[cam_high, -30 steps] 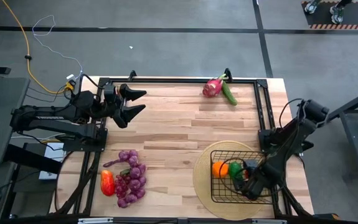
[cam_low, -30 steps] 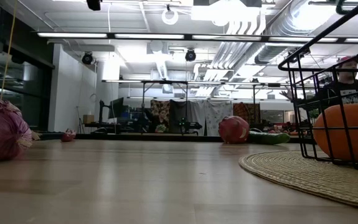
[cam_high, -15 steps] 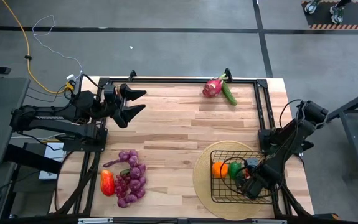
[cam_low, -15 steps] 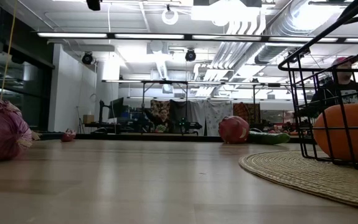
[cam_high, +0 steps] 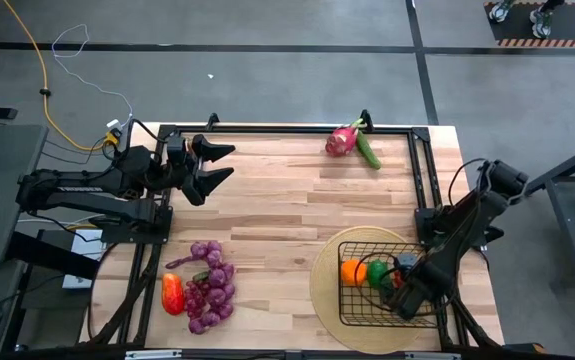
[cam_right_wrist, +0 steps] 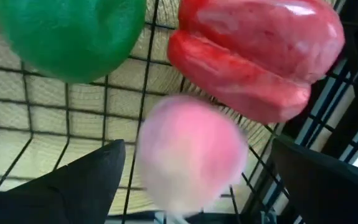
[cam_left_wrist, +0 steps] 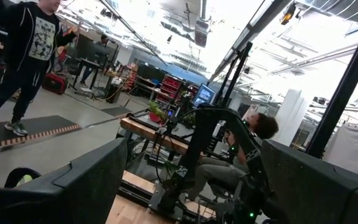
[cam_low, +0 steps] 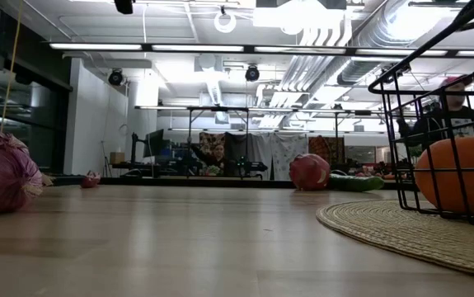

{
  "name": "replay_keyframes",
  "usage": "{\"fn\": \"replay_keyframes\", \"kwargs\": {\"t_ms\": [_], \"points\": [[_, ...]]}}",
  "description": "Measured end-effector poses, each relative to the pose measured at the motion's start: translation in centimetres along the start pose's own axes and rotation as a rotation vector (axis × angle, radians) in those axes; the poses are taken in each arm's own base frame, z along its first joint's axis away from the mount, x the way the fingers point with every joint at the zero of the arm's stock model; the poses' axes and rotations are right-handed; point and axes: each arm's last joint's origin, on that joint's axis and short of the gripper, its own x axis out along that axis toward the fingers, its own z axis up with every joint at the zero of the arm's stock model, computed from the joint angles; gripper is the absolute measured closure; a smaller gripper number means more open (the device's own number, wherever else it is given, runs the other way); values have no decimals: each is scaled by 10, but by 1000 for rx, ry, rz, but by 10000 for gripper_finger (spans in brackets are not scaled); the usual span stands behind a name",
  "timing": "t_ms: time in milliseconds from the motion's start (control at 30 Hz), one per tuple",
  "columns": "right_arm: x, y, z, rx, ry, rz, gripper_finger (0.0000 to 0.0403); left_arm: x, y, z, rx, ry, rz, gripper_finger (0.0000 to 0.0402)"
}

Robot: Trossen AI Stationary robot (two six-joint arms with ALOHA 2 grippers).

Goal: Build produce basket
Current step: Put the peach into the wire basket, then put the chili pepper into the wire basket

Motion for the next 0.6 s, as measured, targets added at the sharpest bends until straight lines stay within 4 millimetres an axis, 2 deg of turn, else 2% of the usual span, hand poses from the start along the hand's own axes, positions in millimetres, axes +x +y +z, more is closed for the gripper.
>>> {"fn": "replay_keyframes", "kwargs": {"t_ms": [167,300,433,600], "points": [[-16,-8,4,-7,10,48,13,0,0,0,0,0,1,44],[-37,-16,12,-38,-3,177,13,0,0,0,0,-1,3,44],[-66,-27,28,-52,-86,405,13,0,0,0,0,0,3,44],[-103,-36,49,-76,-289,768,13,0,0,0,0,-1,3,44]]}}
